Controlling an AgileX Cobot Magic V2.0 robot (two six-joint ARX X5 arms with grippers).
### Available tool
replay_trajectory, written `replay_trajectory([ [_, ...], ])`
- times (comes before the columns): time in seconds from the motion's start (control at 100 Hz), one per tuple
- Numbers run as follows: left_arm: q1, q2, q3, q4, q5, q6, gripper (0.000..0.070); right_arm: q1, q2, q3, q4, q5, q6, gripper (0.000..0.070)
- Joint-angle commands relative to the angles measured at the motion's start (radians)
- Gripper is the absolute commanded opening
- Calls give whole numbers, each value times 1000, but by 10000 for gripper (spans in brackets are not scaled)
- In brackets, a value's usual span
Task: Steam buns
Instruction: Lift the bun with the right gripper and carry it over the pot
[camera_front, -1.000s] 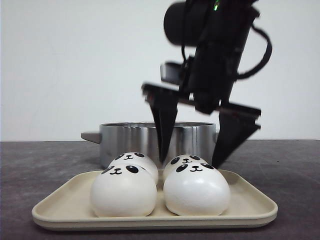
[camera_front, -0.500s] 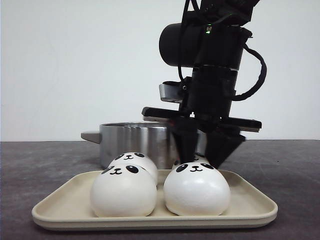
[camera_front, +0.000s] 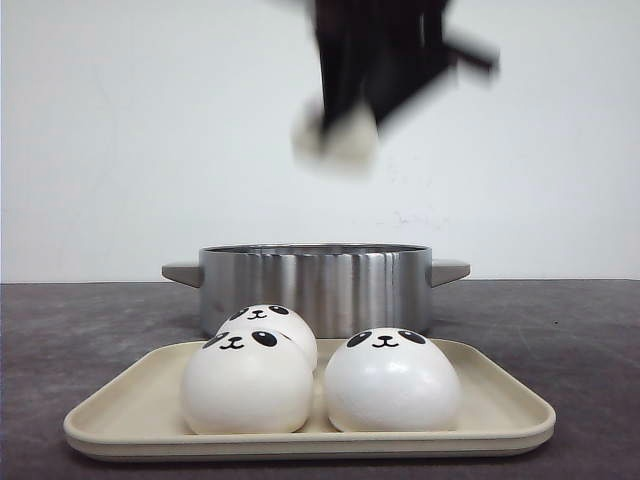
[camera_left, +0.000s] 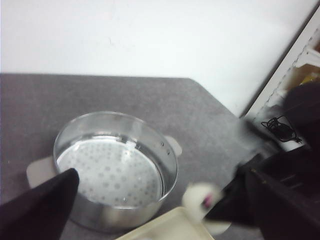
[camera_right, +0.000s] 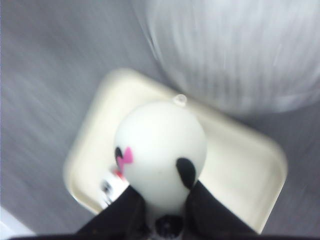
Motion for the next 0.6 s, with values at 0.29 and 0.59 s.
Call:
replay_trajectory([
  [0.29,-5,26,12,9,-26,8,700,-155,123,299,124,83,-174,6],
  [0.59,-5,40,12,9,-32,8,700,-286,455,464,140,29,-214,5],
])
